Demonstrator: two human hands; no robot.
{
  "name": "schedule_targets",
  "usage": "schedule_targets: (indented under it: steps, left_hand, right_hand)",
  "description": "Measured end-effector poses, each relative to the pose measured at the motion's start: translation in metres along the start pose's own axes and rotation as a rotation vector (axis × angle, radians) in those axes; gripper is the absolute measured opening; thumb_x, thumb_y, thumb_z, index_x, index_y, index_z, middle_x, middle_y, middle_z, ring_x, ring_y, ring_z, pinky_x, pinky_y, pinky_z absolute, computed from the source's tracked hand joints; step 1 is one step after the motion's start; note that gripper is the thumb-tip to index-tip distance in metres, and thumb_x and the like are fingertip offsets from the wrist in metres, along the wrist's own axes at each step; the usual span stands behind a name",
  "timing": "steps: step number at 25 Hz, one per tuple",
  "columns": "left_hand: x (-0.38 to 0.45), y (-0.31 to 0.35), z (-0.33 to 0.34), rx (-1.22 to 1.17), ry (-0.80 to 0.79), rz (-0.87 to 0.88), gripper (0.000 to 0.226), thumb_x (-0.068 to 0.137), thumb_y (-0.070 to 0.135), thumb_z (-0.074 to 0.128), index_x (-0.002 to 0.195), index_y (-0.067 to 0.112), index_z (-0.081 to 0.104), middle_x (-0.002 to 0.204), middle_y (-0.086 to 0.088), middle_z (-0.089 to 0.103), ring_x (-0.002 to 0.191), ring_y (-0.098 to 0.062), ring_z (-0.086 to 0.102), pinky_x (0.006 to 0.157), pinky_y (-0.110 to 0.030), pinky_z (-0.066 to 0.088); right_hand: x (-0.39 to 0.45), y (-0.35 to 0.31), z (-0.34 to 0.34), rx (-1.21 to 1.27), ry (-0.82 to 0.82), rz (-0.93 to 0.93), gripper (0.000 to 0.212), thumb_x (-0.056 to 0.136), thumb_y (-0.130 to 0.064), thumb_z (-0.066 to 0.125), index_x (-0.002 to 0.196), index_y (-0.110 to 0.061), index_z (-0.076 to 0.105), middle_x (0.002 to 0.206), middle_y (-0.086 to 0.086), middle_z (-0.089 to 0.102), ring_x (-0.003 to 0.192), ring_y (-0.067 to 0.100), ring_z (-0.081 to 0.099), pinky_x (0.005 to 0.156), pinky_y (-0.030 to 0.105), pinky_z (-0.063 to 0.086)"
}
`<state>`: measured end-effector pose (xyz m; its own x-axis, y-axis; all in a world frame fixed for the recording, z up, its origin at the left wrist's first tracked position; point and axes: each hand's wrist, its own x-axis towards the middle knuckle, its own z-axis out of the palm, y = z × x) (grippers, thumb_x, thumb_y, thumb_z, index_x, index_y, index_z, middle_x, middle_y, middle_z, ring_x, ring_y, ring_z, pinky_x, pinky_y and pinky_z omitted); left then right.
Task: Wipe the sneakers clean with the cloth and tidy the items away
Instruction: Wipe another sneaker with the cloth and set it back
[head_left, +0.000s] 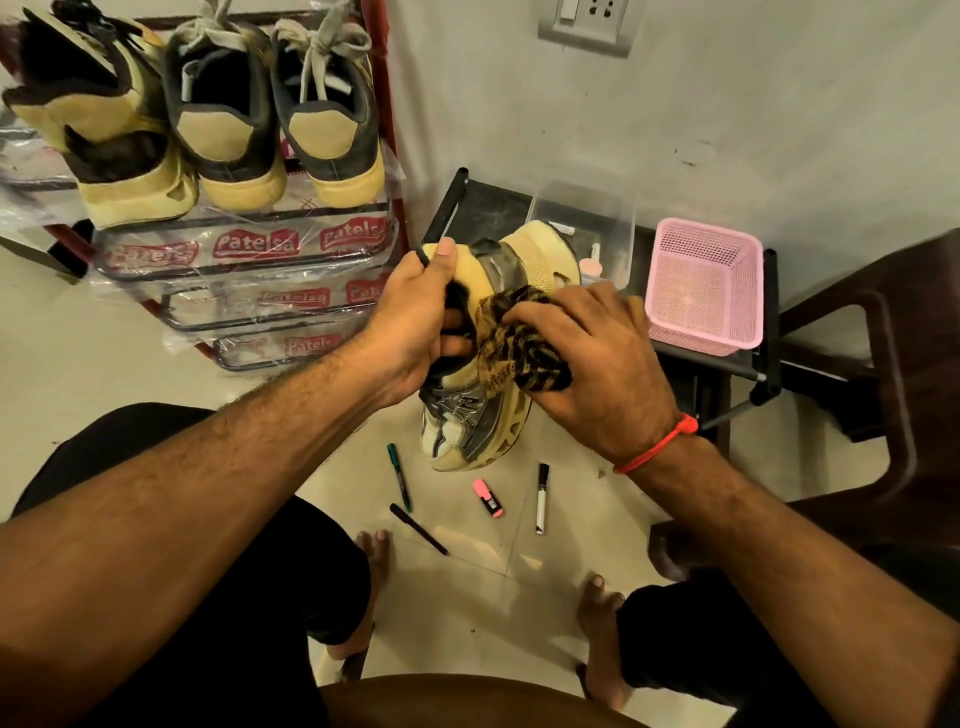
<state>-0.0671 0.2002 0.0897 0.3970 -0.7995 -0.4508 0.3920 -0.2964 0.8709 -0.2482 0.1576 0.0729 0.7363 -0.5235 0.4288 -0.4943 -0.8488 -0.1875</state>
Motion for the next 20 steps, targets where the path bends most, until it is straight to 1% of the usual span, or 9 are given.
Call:
schedule_targets:
  steps: [2, 4, 5, 9, 12, 15, 18, 19, 20]
  left_hand:
    - [-0.004, -0.001, 0.005, 0.012, -0.025, 0.022, 0.038, 0.108, 0.041, 0.041, 0.132, 0.013, 0.048, 0.116, -0.016, 0.069, 0.091, -0.026, 0.072, 0.077, -0.048, 0.063]
    - [-0.008, -0.002, 0.01, 0.089, -0.053, 0.063, 0.034, 0.108, 0.041, 0.04, 0.13, 0.016, 0.048, 0.109, -0.007, 0.067, 0.086, -0.019, 0.07, 0.062, -0.034, 0.058]
    - [-0.01, -0.004, 0.011, 0.136, -0.06, 0.092, 0.034, 0.108, 0.041, 0.04, 0.13, 0.017, 0.048, 0.109, -0.004, 0.067, 0.085, -0.015, 0.07, 0.06, -0.03, 0.056]
    - [-0.018, -0.007, 0.016, 0.326, -0.074, 0.217, 0.031, 0.108, 0.041, 0.037, 0.127, 0.018, 0.045, 0.111, -0.001, 0.066, 0.095, -0.015, 0.069, 0.068, -0.039, 0.064]
    - [-0.023, -0.01, 0.018, 0.408, -0.092, 0.268, 0.03, 0.108, 0.041, 0.037, 0.123, 0.015, 0.043, 0.097, -0.009, 0.059, 0.082, -0.023, 0.061, 0.068, -0.05, 0.061]
    - [-0.025, -0.017, 0.022, 0.447, -0.13, 0.266, 0.032, 0.108, 0.04, 0.036, 0.123, 0.013, 0.041, 0.095, -0.015, 0.053, 0.079, -0.024, 0.055, 0.066, -0.051, 0.061]
    - [-0.023, -0.017, 0.019, 0.338, -0.138, 0.258, 0.029, 0.109, 0.041, 0.034, 0.121, 0.017, 0.046, 0.105, -0.011, 0.061, 0.086, -0.027, 0.062, 0.065, -0.041, 0.059]
    - [-0.021, -0.014, 0.017, 0.253, -0.112, 0.253, 0.029, 0.109, 0.041, 0.035, 0.12, 0.018, 0.048, 0.113, -0.01, 0.064, 0.096, -0.026, 0.066, 0.071, -0.042, 0.061]
    - [-0.018, -0.011, 0.015, 0.165, -0.068, 0.246, 0.031, 0.109, 0.042, 0.036, 0.121, 0.018, 0.05, 0.12, -0.011, 0.065, 0.106, -0.026, 0.067, 0.081, -0.047, 0.061]
  right_hand:
    - [0.005, 0.002, -0.002, 0.011, 0.053, 0.032, 0.052, 0.083, -0.047, 0.057, 0.126, -0.018, 0.06, 0.117, 0.009, 0.061, 0.108, 0.028, 0.049, 0.087, 0.044, 0.041]
    - [0.011, 0.002, -0.004, 0.046, 0.101, 0.068, 0.05, 0.084, -0.044, 0.058, 0.127, -0.017, 0.061, 0.119, 0.01, 0.061, 0.109, 0.028, 0.047, 0.089, 0.045, 0.041]
    - [0.013, 0.002, -0.004, 0.066, 0.117, 0.078, 0.049, 0.085, -0.041, 0.059, 0.126, -0.015, 0.062, 0.12, 0.012, 0.06, 0.109, 0.03, 0.048, 0.09, 0.046, 0.042]
    - [0.017, 0.004, -0.002, 0.152, 0.151, 0.13, 0.047, 0.084, -0.034, 0.064, 0.126, -0.012, 0.062, 0.12, 0.013, 0.059, 0.108, 0.032, 0.052, 0.092, 0.049, 0.047]
    - [0.02, 0.002, 0.0, 0.176, 0.169, 0.195, 0.049, 0.083, -0.037, 0.059, 0.126, -0.015, 0.061, 0.119, 0.011, 0.058, 0.109, 0.03, 0.051, 0.093, 0.047, 0.046]
    - [0.023, 0.003, -0.001, 0.206, 0.205, 0.271, 0.048, 0.083, -0.036, 0.053, 0.126, -0.016, 0.06, 0.12, 0.01, 0.057, 0.11, 0.029, 0.05, 0.094, 0.047, 0.046]
    - [0.025, 0.0, -0.002, 0.182, 0.232, 0.212, 0.045, 0.084, -0.031, 0.062, 0.124, -0.011, 0.062, 0.118, 0.013, 0.058, 0.109, 0.03, 0.051, 0.093, 0.046, 0.046]
    - [0.022, -0.004, 0.001, 0.165, 0.233, 0.161, 0.044, 0.083, -0.029, 0.066, 0.122, -0.009, 0.064, 0.116, 0.015, 0.059, 0.108, 0.031, 0.051, 0.093, 0.046, 0.047]
    - [0.016, -0.008, 0.005, 0.148, 0.224, 0.107, 0.043, 0.082, -0.028, 0.068, 0.12, -0.007, 0.065, 0.114, 0.018, 0.06, 0.106, 0.032, 0.052, 0.091, 0.046, 0.048]
